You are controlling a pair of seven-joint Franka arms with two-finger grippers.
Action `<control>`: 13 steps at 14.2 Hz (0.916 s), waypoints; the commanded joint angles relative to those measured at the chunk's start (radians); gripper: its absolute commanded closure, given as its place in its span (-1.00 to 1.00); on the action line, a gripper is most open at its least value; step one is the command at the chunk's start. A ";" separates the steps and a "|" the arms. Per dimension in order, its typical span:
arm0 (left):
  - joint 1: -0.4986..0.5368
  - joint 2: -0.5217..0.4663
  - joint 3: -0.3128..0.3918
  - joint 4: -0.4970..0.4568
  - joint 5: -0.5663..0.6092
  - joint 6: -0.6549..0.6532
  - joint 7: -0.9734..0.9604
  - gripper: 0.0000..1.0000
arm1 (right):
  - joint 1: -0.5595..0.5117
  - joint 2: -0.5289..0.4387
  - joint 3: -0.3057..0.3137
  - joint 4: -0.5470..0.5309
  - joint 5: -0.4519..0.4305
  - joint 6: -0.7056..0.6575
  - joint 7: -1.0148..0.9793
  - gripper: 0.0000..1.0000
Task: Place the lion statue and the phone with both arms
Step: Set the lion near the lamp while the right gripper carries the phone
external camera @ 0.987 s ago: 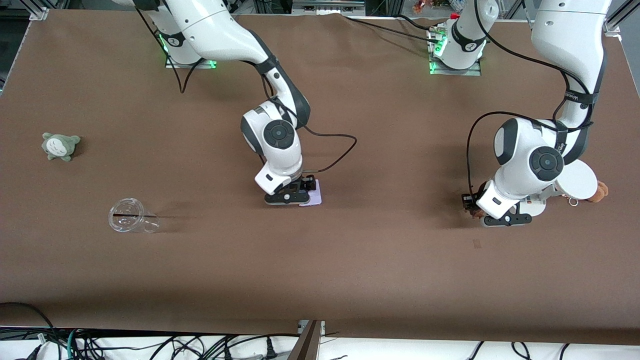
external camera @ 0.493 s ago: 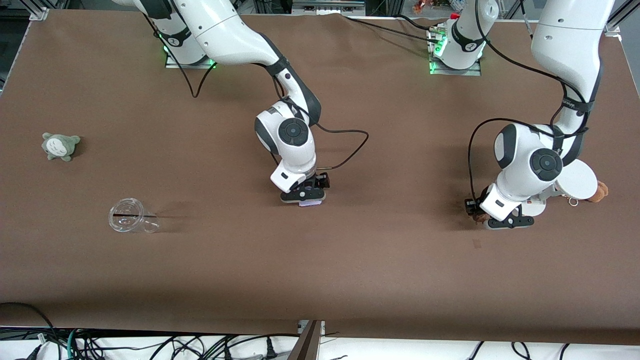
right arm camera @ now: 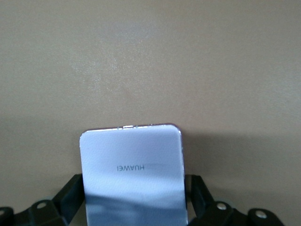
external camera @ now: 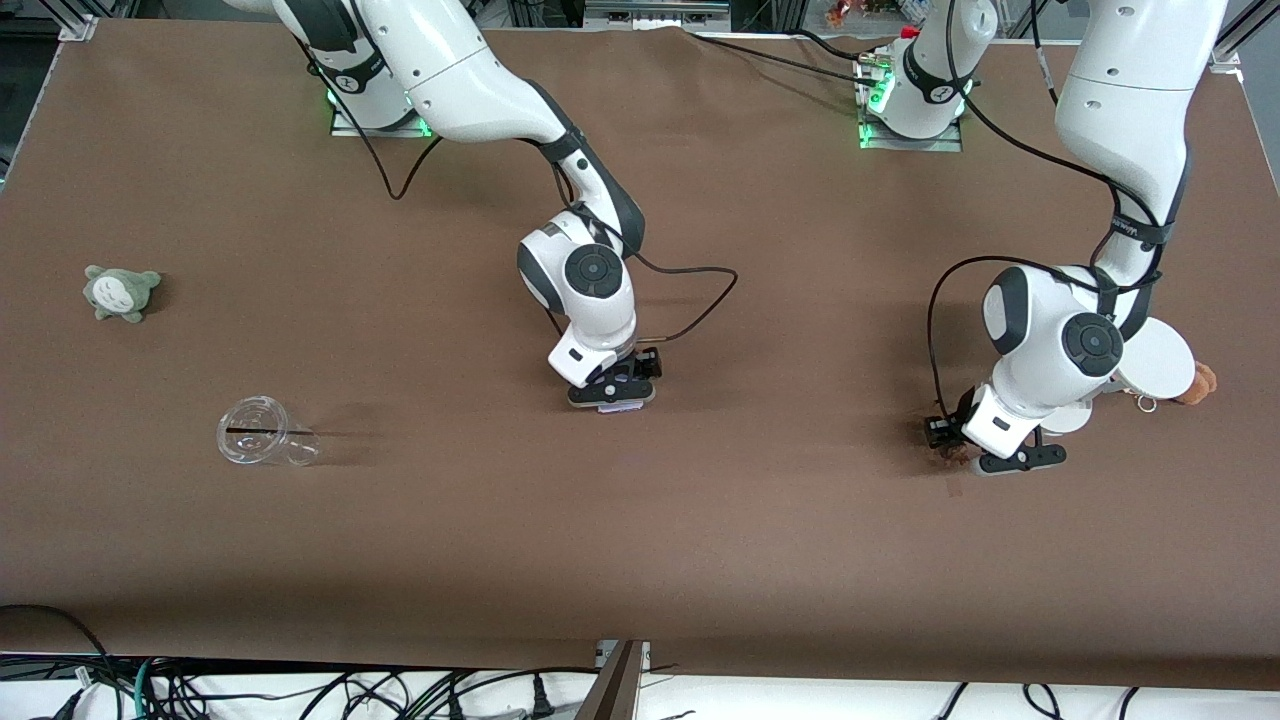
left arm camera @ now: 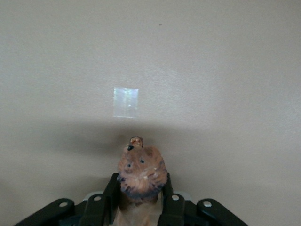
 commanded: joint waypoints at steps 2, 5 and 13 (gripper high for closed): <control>0.000 0.031 -0.007 0.030 -0.031 -0.002 0.004 1.00 | 0.014 0.023 0.000 0.022 0.001 0.016 0.005 -1.00; 0.000 0.034 -0.007 0.030 -0.024 -0.002 0.013 -0.63 | 0.013 0.023 -0.001 0.022 -0.008 0.016 -0.048 0.40; -0.004 -0.038 -0.019 0.030 -0.024 -0.095 0.001 -1.00 | -0.185 -0.075 -0.049 0.022 0.002 -0.041 -0.071 0.45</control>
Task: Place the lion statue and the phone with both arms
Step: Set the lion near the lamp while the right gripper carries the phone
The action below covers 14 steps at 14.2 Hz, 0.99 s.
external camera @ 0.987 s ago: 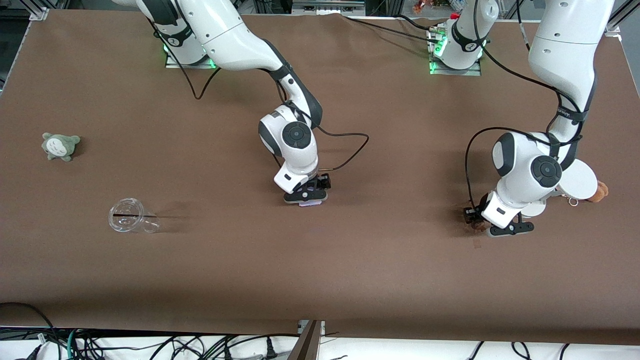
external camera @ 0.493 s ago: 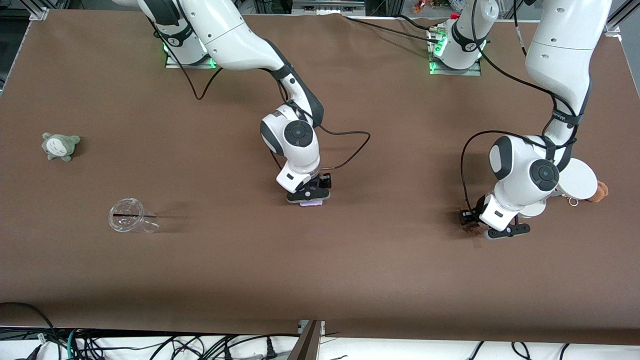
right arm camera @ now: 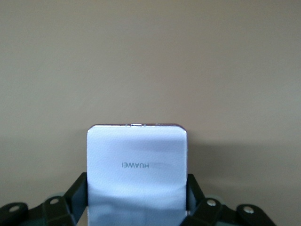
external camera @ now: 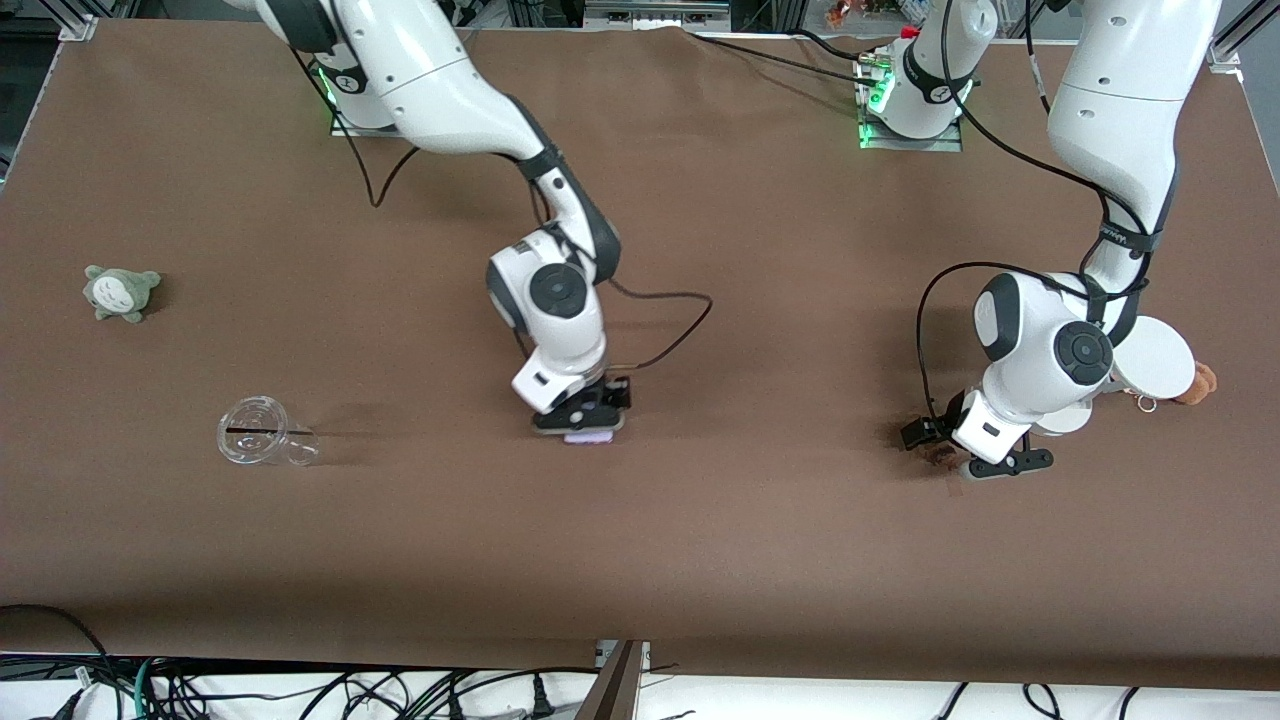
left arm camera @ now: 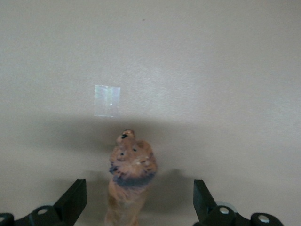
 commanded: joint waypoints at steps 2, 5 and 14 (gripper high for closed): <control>-0.002 -0.107 -0.002 0.000 -0.011 -0.151 0.007 -1.00 | -0.167 -0.065 0.016 -0.016 0.011 -0.079 -0.077 0.45; 0.001 -0.211 -0.002 0.000 -0.011 -0.280 0.011 -1.00 | -0.265 -0.067 0.016 -0.018 0.034 -0.154 -0.160 0.45; 0.046 -0.334 0.011 0.243 -0.006 -0.817 0.024 -1.00 | -0.362 -0.068 0.013 -0.035 0.065 -0.287 -0.381 0.45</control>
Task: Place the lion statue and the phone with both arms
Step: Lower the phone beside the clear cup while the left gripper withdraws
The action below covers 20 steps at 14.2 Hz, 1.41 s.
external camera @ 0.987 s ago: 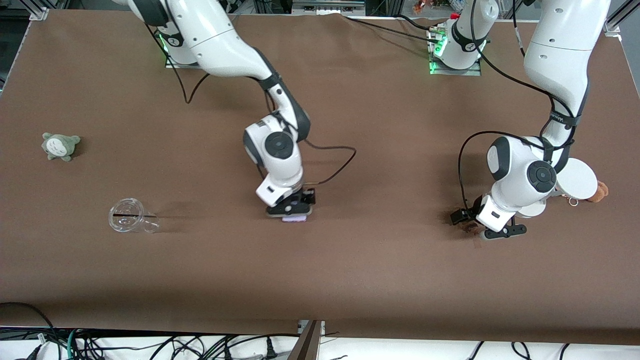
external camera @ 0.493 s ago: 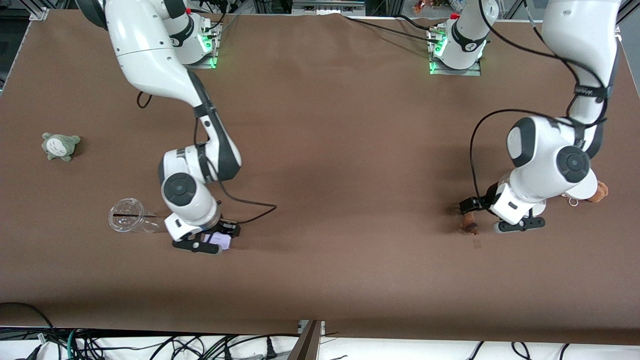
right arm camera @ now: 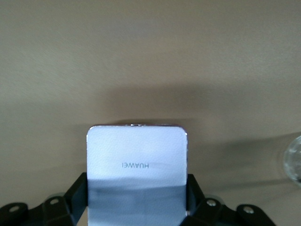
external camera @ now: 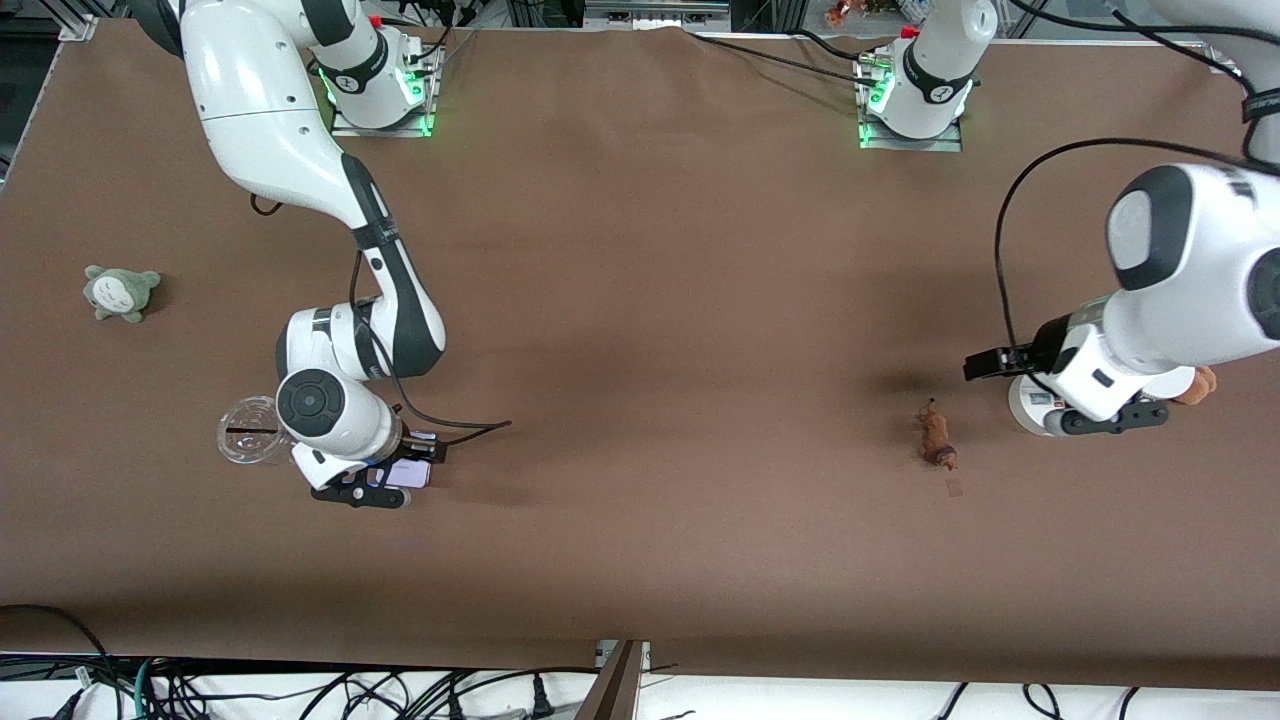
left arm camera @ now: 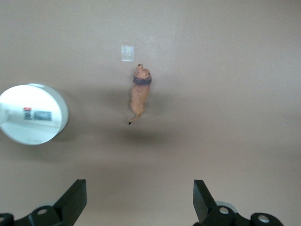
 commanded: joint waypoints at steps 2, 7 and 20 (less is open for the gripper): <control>0.023 -0.079 0.000 0.015 0.015 -0.125 0.019 -1.00 | -0.042 -0.021 0.012 -0.019 0.018 -0.040 -0.090 0.45; 0.023 -0.187 -0.012 -0.002 0.165 -0.179 0.021 -1.00 | -0.065 -0.021 0.009 -0.033 0.018 -0.040 -0.153 0.45; 0.020 -0.241 -0.013 0.036 0.178 -0.208 0.010 -1.00 | -0.098 -0.013 0.009 -0.054 0.016 -0.040 -0.196 0.25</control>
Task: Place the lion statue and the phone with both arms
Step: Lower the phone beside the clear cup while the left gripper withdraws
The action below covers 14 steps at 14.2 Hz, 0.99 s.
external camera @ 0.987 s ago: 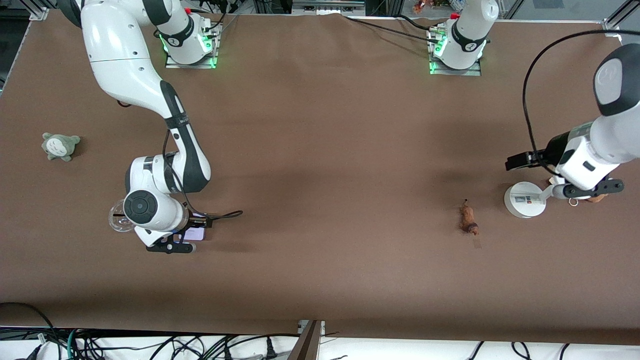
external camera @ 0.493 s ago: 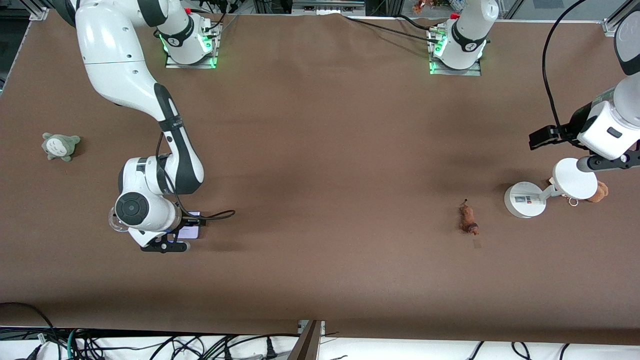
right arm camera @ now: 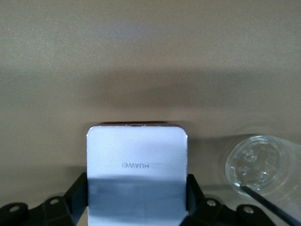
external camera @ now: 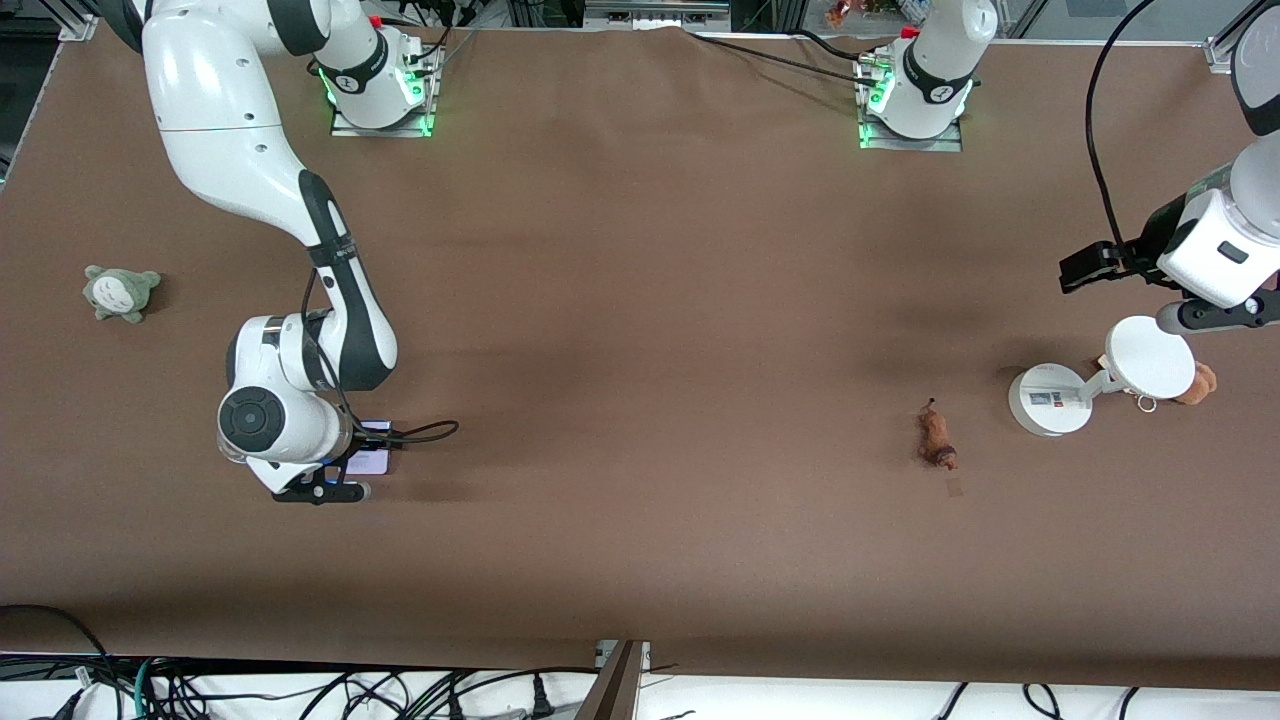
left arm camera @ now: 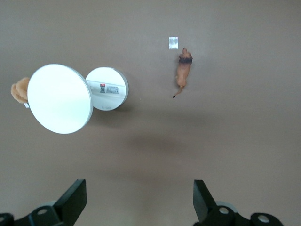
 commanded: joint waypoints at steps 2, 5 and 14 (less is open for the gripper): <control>0.003 -0.010 -0.001 0.033 0.015 -0.006 0.018 -1.00 | -0.009 -0.014 0.009 -0.009 0.016 -0.005 -0.006 -1.00; 0.002 -0.008 0.003 0.050 0.012 -0.006 0.100 -1.00 | -0.006 -0.030 0.009 0.015 0.002 -0.007 -0.030 -1.00; -0.008 0.026 -0.006 0.171 0.023 -0.118 0.108 -1.00 | -0.009 -0.316 -0.026 0.047 -0.003 -0.181 -0.035 -1.00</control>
